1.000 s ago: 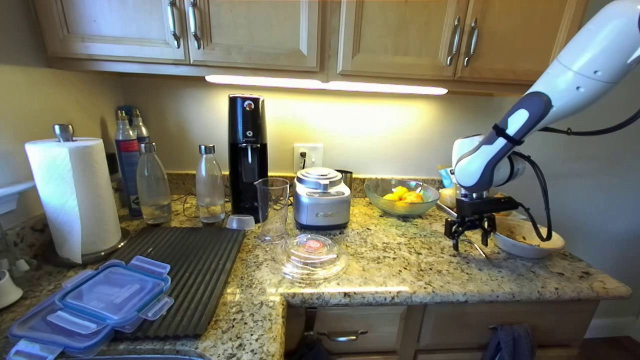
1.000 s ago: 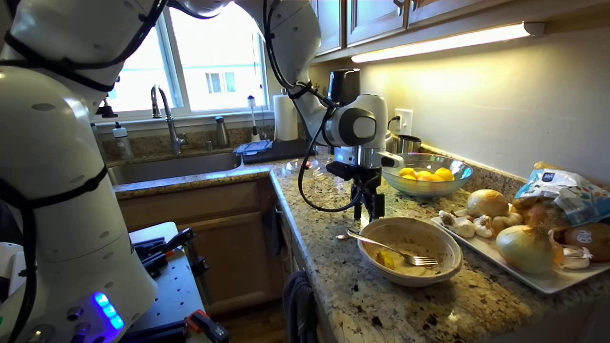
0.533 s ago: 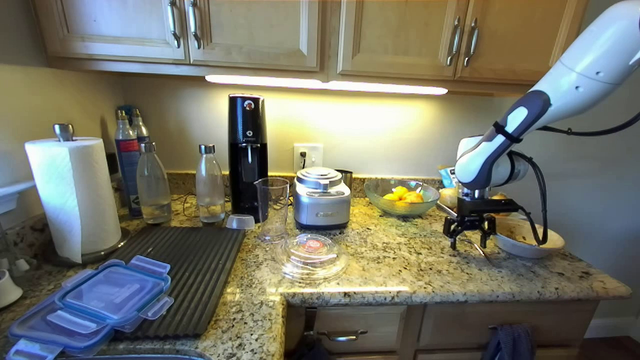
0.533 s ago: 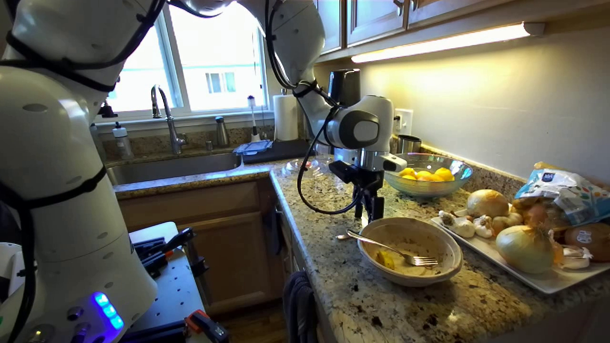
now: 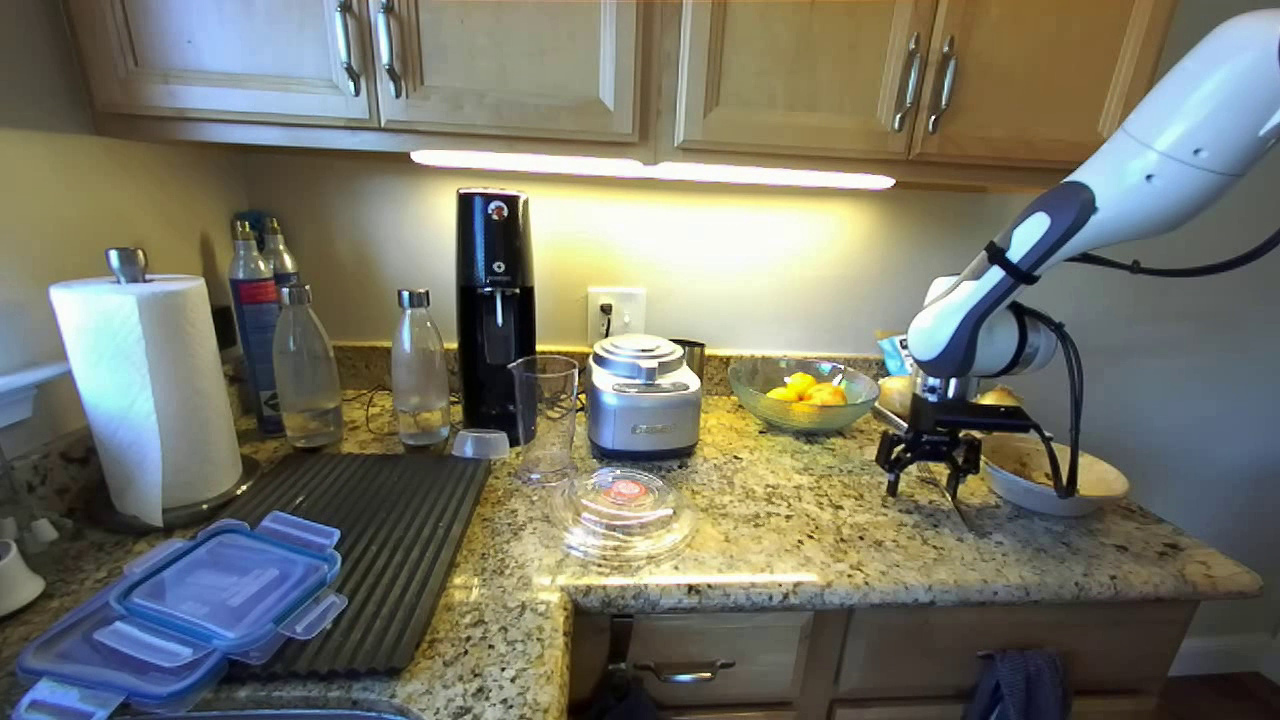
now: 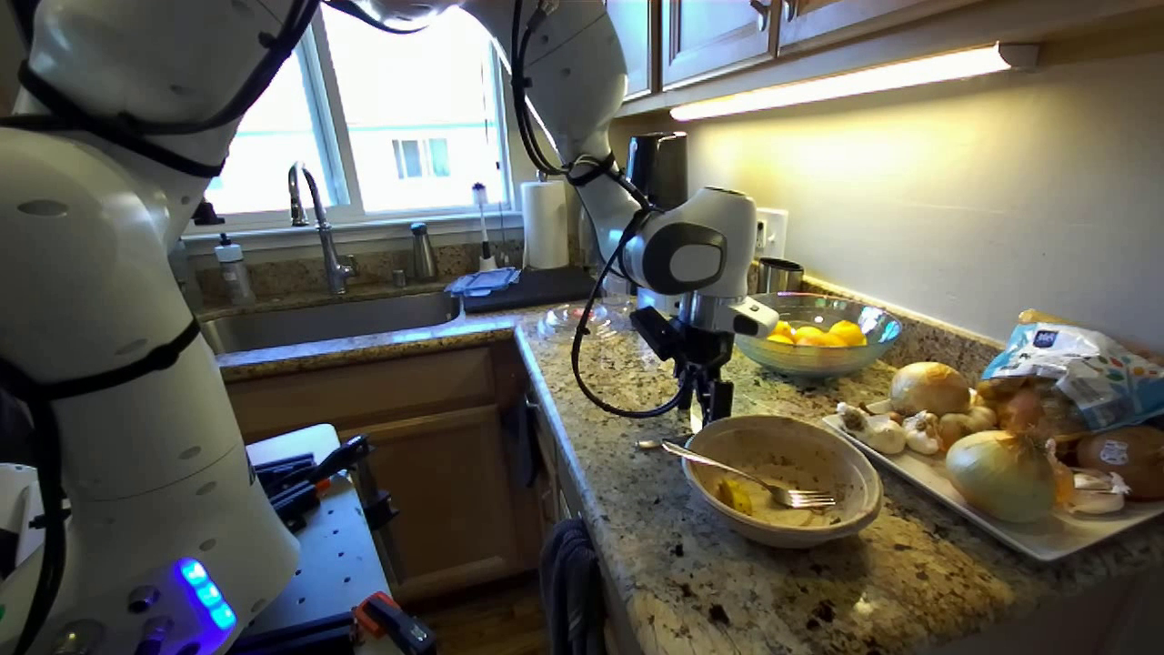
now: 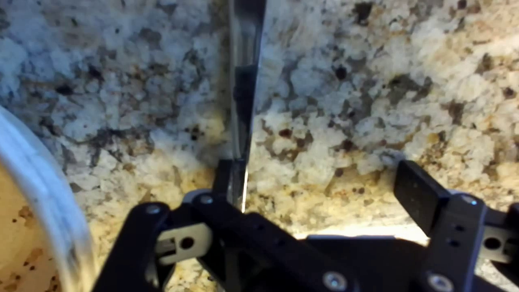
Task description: Put the bowl on the left inside the bowl on the right then place the forks inside it
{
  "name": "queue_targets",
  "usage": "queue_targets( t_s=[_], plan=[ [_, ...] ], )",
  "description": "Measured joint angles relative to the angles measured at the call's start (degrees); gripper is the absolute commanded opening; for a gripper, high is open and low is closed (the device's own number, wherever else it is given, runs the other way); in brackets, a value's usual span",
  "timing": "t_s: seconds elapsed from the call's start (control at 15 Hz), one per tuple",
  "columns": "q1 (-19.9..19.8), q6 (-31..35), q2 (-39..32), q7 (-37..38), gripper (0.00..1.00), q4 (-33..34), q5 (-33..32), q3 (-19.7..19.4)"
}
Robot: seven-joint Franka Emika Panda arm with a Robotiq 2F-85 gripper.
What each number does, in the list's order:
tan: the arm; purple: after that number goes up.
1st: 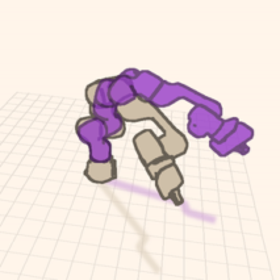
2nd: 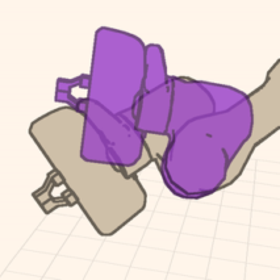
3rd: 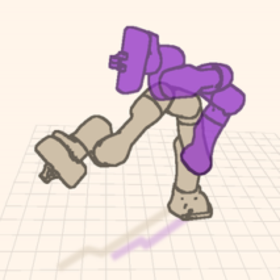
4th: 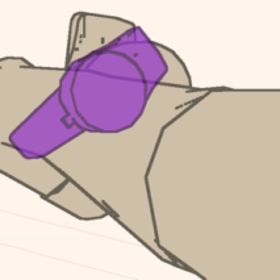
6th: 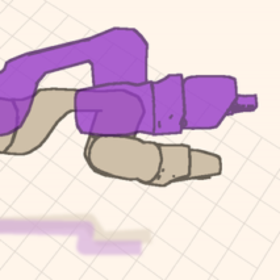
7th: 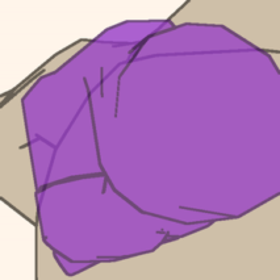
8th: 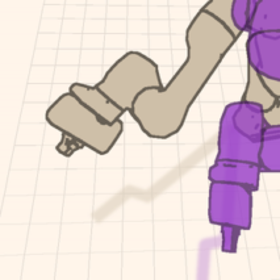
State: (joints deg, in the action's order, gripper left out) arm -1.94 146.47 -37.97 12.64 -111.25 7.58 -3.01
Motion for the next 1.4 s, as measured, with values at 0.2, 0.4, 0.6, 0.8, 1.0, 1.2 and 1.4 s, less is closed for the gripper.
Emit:
queue_targets(
  t_s=[0.2, 0.4, 0.6, 0.8, 1.0, 1.2, 1.4],
  plan=[
    [-0.8, 0.3, 0.0, -2.0, 1.00, 0.0, 1.2, 1.3],
    [-1.0, 1.0, 0.0, -3.9, 1.00, 0.1, 2.4, 3.0],
    [-1.0, 1.4, 0.0, -5.4, 1.00, 0.3, 3.7, 4.6],
    [-1.0, 1.6, 0.0, -5.7, 1.00, 0.3, 4.0, 5.3],
    [-1.0, 1.7, 0.0, -5.7, 0.67, 0.3, 4.0, 4.8],
    [-1.0, 1.7, 0.0, -5.7, 0.54, 0.3, 3.9, 3.7],
    [-1.0, 1.7, 0.3, -5.7, 0.28, 0.3, 3.9, 2.8]
  ],
)
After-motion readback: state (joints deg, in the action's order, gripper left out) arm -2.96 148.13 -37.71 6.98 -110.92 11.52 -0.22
